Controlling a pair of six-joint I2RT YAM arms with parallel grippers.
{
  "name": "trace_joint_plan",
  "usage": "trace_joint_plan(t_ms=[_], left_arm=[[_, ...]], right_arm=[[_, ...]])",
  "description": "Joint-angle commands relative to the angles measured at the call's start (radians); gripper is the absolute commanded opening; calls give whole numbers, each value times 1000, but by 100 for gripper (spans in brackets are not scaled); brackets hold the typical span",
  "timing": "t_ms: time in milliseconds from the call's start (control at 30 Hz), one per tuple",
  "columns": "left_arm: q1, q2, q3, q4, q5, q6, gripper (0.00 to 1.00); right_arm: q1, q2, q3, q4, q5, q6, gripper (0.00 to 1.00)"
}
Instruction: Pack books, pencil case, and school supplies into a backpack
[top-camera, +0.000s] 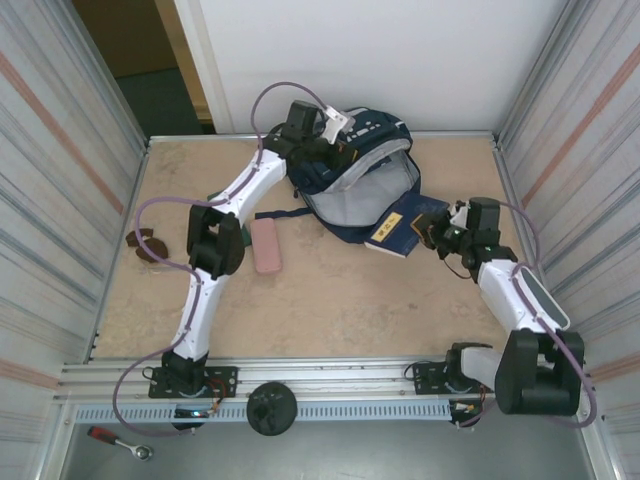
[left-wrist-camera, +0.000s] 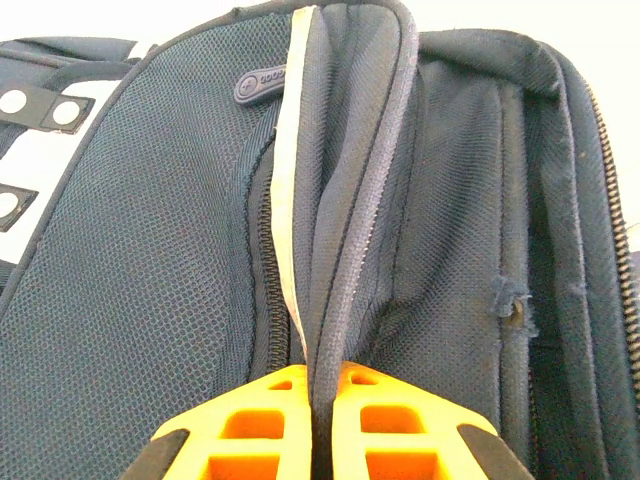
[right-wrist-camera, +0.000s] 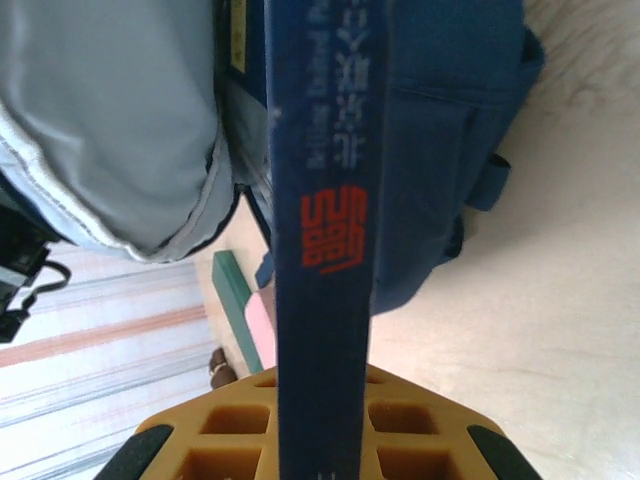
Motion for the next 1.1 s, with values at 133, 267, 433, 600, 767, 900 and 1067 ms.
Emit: trace_joint_plan(t_ms=[133, 267, 433, 600, 767, 900, 1067], left_arm=[[28, -67, 65, 94, 142, -101, 0], [35, -72, 58, 84, 152, -100, 0], [41, -75, 60, 105, 179, -134, 0], [46, -75, 68, 122, 194, -157, 0], [50, -70, 78, 147, 207, -200, 0], [57, -66, 83, 187, 213, -248, 0], [57, -56, 77, 196, 215, -275, 0]], right_arm=[[93, 228, 176, 281, 112, 119, 0], [150, 389, 277, 387, 176, 176, 0], [201, 556, 362, 534, 301, 239, 0], [249, 745, 489, 626, 422, 292, 1], [314, 972, 704, 653, 542, 289, 21], [326, 1020, 782, 564, 515, 260, 43], [278, 805, 563, 551, 448, 148, 53]])
